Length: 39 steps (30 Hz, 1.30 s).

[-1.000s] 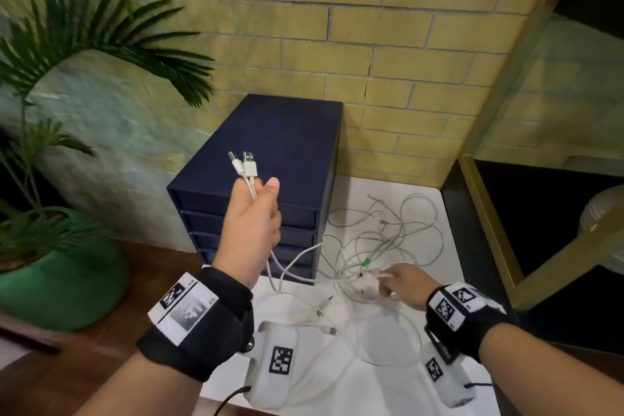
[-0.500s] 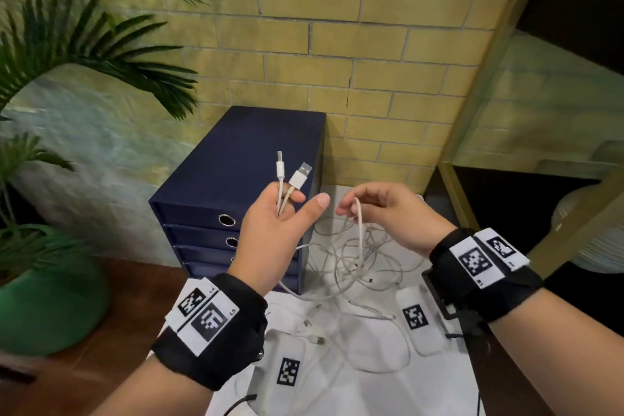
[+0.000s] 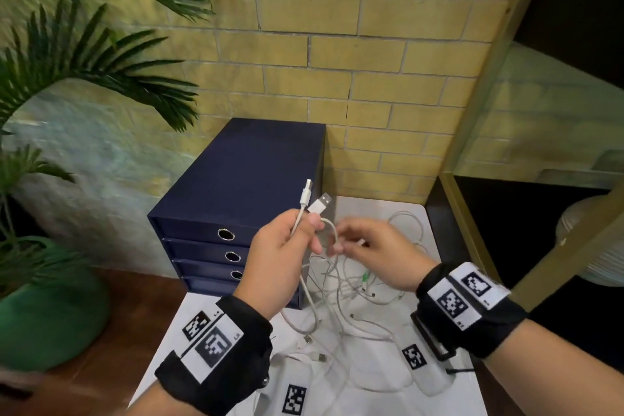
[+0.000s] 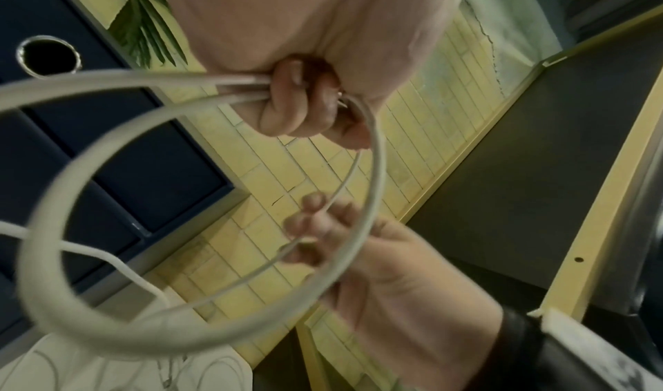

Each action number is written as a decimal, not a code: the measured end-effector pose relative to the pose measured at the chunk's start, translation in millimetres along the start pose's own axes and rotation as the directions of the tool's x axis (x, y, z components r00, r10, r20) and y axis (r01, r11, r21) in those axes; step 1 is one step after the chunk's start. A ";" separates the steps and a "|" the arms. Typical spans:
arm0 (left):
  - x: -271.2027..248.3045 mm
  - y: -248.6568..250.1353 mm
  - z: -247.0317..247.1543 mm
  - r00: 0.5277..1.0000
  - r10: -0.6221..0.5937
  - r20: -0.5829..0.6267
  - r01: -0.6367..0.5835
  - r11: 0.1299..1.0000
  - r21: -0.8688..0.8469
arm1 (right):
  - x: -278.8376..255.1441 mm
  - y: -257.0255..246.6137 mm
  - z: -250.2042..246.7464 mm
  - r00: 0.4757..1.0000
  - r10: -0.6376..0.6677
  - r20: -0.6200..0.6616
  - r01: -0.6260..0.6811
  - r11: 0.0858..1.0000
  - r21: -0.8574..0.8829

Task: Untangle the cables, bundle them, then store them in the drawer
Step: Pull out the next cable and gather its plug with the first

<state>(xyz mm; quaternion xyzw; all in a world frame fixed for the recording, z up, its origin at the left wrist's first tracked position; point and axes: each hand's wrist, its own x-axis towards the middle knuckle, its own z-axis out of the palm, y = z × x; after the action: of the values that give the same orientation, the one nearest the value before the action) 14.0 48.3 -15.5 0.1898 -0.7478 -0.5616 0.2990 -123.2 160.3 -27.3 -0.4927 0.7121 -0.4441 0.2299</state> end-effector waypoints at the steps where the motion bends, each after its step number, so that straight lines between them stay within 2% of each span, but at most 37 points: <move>1: 0.5 0.6 -0.3 1.000 -0.001 -0.002 0.001 1.000 0.006 | 0.7 10.9 6.9 0.998 0.032 0.047 -0.027 0.995 -0.097; 3: 1.8 0.4 -2.3 0.999 0.012 -0.042 -0.012 1.000 -0.010 | 1.6 38.2 20.5 0.985 0.137 0.100 -0.110 0.964 -0.243; 5: 3.3 2.7 -7.3 0.993 0.027 -0.111 -0.034 0.998 -0.053 | 2.2 65.8 31.0 0.966 0.247 0.073 -0.212 0.924 -0.319; 7: 4.9 7.1 -13.1 0.984 0.035 -0.176 -0.055 0.992 -0.111 | 2.4 84.4 34.8 0.935 0.354 0.006 -0.333 0.886 -0.321; 9: 5.3 10.4 -17.5 0.978 0.038 -0.206 -0.071 0.985 -0.160 | 5.4 94.0 32.4 0.915 0.401 -0.045 -0.397 0.875 -0.277; 12: 2.1 12.8 -19.8 0.976 0.022 -0.215 -0.071 0.972 -0.225 | 17.9 91.0 20.1 0.934 0.339 -0.109 -0.354 0.920 -0.167; 15: -0.2 12.7 -19.8 0.979 0.005 -0.202 -0.059 0.963 -0.261 | 33.1 71.0 5.3 0.943 0.256 -0.215 -0.234 0.965 0.120; 17: -0.3 11.2 -20.5 0.981 0.009 -0.195 -0.057 0.967 -0.247 | 42.1 51.3 -6.3 0.934 0.221 -0.281 -0.153 0.958 0.244; 22: -0.1 5.6 -22.0 0.979 -0.006 -0.204 -0.033 0.982 -0.187 | 50.0 12.4 -35.9 0.885 0.179 -0.429 0.024 0.904 0.427; 26: -0.5 2.1 -23.2 0.981 -0.004 -0.195 -0.021 0.992 -0.126 | 51.2 3.0 -58.0 0.827 0.109 -0.551 0.120 0.924 0.363; 29: -2.9 1.5 -24.7 0.981 0.003 -0.192 -0.016 0.998 -0.063 | 52.6 6.5 -75.8 0.774 0.049 -0.631 0.115 0.969 0.217; 33: -2.4 -2.5 -30.1 0.952 -0.023 -0.304 0.011 0.999 -0.041 | 53.2 17.8 -92.4 0.717 0.005 -0.697 0.094 0.990 0.103; 36: -0.9 -4.5 -35.1 0.940 -0.059 -0.335 0.023 0.994 -0.109 | 52.0 31.0 -95.7 0.721 0.036 -0.692 0.020 0.997 0.073; 39: -0.1 -2.6 -37.5 0.941 -0.093 -0.327 0.044 0.987 -0.152 | 46.9 52.9 -92.6 0.759 0.099 -0.644 -0.110 0.994 0.024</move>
<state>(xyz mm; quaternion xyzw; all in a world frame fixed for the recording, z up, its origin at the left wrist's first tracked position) 38.7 20.3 -10.8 0.2860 -0.6375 -0.5834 0.4140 -239.5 161.7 -21.3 -0.2720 0.7774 -0.5671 -0.0074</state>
